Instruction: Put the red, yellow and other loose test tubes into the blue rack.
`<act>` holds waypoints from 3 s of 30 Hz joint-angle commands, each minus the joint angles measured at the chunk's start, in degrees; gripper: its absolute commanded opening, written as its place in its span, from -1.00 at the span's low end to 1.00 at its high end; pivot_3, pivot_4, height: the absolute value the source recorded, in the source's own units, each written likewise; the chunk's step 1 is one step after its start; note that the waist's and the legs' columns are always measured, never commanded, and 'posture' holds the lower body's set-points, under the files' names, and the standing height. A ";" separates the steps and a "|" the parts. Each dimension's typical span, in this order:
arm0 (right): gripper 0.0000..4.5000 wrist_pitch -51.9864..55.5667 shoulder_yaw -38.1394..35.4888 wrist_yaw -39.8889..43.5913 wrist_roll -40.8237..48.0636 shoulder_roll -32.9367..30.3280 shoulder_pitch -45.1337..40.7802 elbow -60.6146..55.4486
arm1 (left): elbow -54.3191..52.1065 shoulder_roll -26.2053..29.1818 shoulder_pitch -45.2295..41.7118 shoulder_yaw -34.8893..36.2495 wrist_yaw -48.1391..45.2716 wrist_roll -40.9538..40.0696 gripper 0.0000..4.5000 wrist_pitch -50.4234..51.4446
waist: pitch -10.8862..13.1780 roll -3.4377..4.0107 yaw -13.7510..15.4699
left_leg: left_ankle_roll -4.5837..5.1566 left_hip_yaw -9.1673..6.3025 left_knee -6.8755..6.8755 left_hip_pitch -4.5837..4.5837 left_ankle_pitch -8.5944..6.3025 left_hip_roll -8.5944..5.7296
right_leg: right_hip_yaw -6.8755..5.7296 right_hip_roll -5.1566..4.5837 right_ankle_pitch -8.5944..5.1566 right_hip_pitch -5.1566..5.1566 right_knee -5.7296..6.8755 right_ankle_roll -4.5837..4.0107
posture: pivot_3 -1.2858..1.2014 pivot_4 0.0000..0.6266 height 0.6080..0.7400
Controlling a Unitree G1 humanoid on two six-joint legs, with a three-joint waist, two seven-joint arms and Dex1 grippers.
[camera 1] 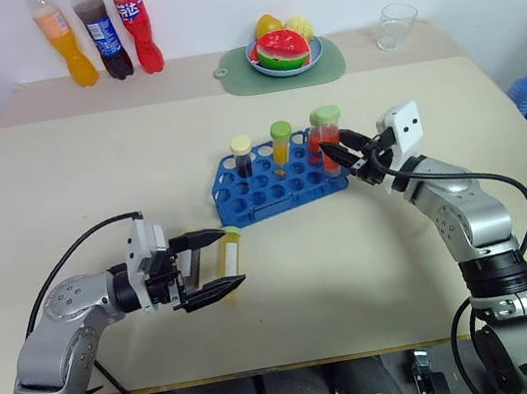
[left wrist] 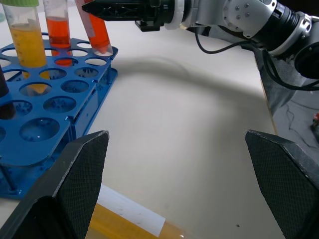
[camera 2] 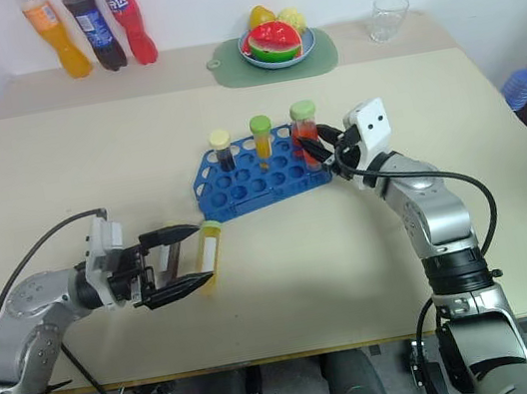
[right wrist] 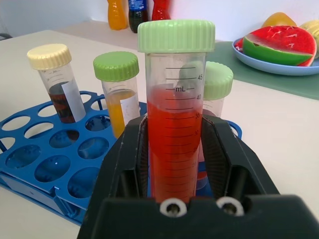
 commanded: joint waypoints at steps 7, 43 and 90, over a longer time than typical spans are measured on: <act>-0.25 -5.91 -1.67 -2.42 -1.84 0.41 2.86 -2.43 | -0.90 0.00 -1.21 0.72 -0.11 -0.76 1.00 -0.31 | 0.00 0.00 0.10 | 0.00 0.01 0.00 -0.01 0.00 -0.01 | 0.00 -0.01 0.00 0.00 -0.02 0.01 | 0.03 -0.52 1.00; 0.93 -5.81 -5.68 6.23 -0.16 -11.95 20.97 -17.54 | -9.72 0.65 -2.34 13.54 23.25 -20.36 1.00 22.15 | 0.01 -0.02 0.22 | 0.01 -0.08 0.00 -0.04 -0.01 -0.06 | 0.00 -0.07 -0.05 0.06 -0.06 0.08 | 0.03 -0.52 1.00; 0.93 -0.51 2.48 13.63 3.88 -18.29 32.26 -37.40 | 61.27 1.45 -79.77 -56.80 72.03 -70.40 1.00 71.54 | 0.39 -0.62 0.27 | -0.01 -0.19 0.00 0.12 0.00 -0.22 | -0.04 -0.14 -0.21 0.28 -0.17 -0.03 | 0.03 -0.52 1.00</act>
